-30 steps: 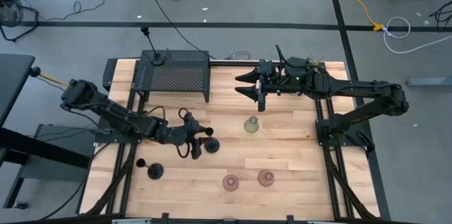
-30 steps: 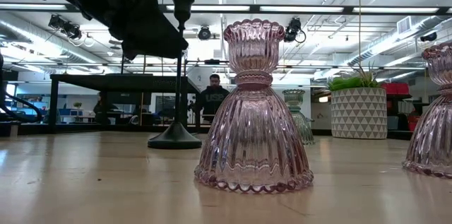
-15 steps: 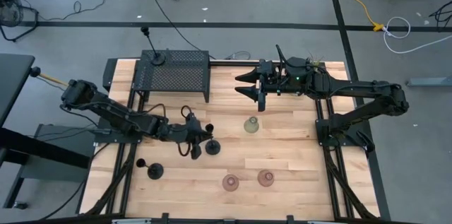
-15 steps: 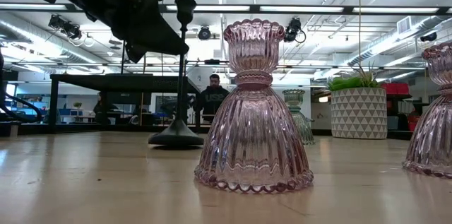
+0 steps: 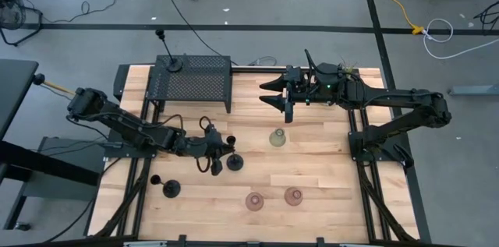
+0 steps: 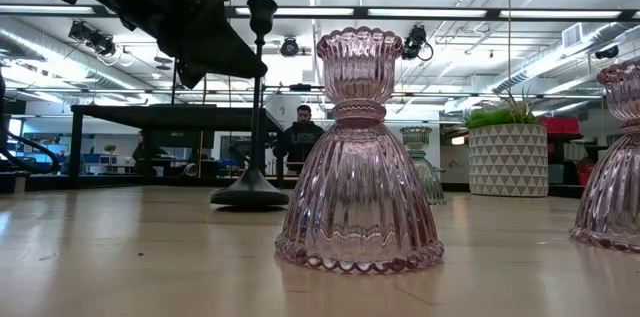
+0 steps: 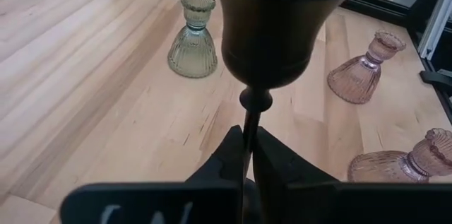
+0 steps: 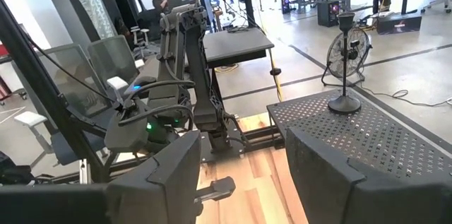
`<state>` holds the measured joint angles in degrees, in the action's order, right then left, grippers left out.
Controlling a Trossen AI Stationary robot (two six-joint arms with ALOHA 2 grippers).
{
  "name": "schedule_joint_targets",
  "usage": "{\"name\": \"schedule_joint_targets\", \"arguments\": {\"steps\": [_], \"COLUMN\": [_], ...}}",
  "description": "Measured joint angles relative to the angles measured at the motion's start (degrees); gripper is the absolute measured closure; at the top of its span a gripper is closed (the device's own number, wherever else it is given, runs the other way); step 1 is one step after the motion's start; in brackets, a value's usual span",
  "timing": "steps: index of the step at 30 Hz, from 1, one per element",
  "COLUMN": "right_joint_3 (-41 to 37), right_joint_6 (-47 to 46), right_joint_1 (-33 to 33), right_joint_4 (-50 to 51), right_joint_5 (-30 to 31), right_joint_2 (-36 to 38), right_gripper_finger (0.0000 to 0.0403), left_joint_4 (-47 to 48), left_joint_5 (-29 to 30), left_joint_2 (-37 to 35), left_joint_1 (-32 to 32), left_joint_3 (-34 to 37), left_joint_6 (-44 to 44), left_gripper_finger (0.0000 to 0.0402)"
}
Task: Pick & Place candle stick holders
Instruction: Put the right black candle holder on the shelf aligned with the other black candle holder
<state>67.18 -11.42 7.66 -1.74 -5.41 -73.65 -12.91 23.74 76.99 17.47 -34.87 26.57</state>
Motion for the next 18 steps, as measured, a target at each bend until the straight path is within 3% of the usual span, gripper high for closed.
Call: {"name": "schedule_joint_targets", "arguments": {"steps": [18], "right_joint_3": [0.0], "right_joint_6": [0.52], "right_joint_1": [0.01], "right_joint_4": [0.02], "right_joint_5": [0.0], "right_joint_2": [0.0], "right_gripper_finger": [0.0195], "left_joint_4": [-4.02], "left_joint_5": [1.91], "left_joint_2": [-0.65], "left_joint_1": [-0.31], "left_joint_3": [-1.12], "left_joint_6": [0.72], "left_gripper_finger": [0.039]}}
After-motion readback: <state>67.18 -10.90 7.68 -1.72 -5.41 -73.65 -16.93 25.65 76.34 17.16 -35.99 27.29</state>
